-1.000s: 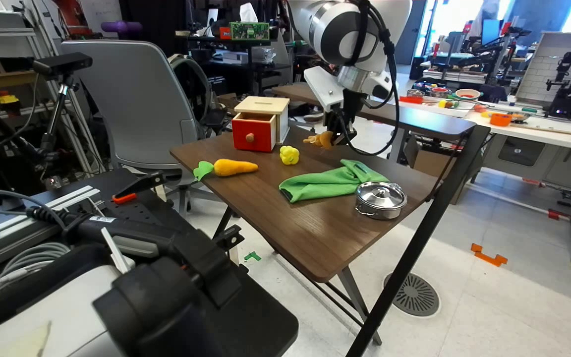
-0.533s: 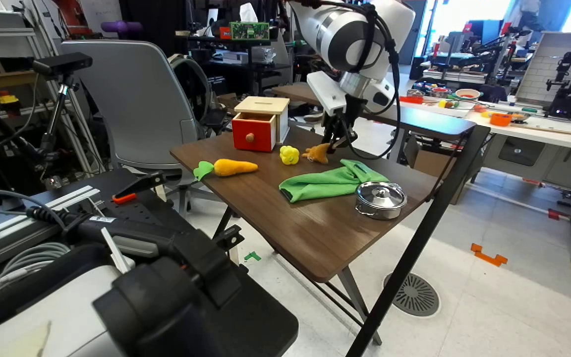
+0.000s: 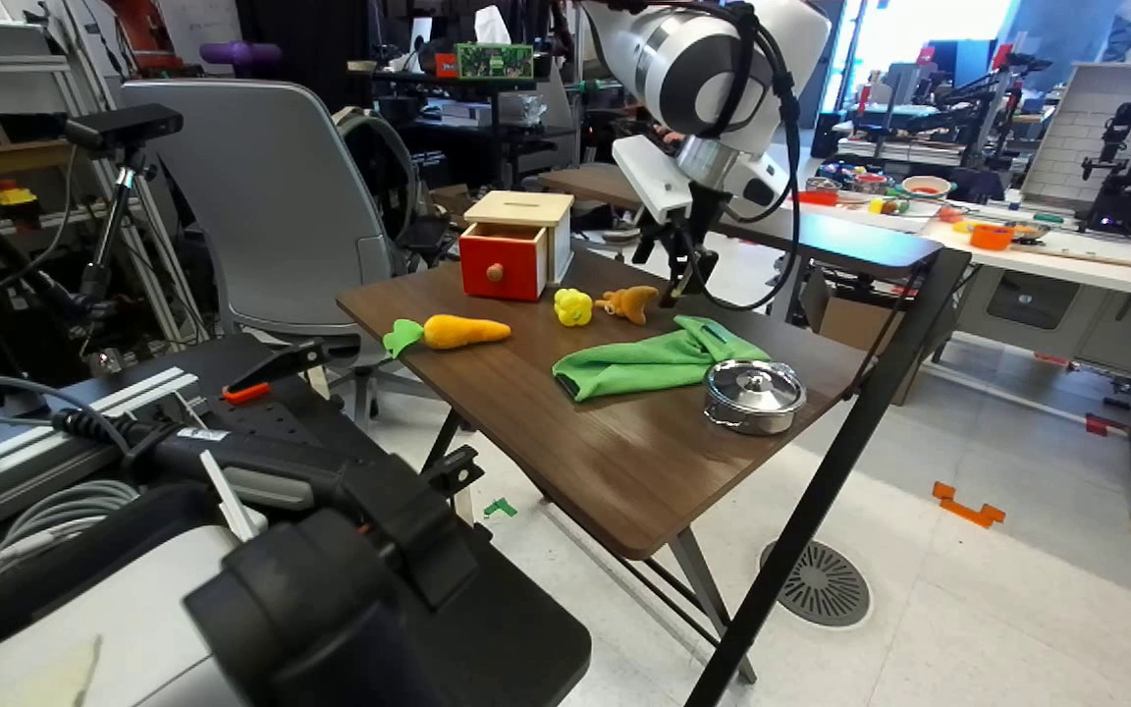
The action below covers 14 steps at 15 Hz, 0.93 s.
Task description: Move the brown plushy backward
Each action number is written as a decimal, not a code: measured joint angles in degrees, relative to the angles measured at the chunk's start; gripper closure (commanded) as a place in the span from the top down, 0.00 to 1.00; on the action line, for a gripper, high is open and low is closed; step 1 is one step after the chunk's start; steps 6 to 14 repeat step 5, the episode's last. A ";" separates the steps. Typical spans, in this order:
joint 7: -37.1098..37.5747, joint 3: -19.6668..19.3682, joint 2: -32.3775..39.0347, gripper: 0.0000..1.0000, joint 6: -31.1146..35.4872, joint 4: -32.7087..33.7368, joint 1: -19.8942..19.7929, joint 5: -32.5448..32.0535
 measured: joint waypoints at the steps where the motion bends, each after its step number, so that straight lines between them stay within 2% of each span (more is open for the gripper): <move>1: 0.00 -0.02 -0.46 1.00 -0.19 -0.03 -0.06 0.00; 5: -1.97 -0.02 -5.52 1.00 -2.09 -3.38 -0.67 -0.02; 14: -1.97 -0.02 -5.52 1.00 -2.09 -3.38 -0.67 -0.02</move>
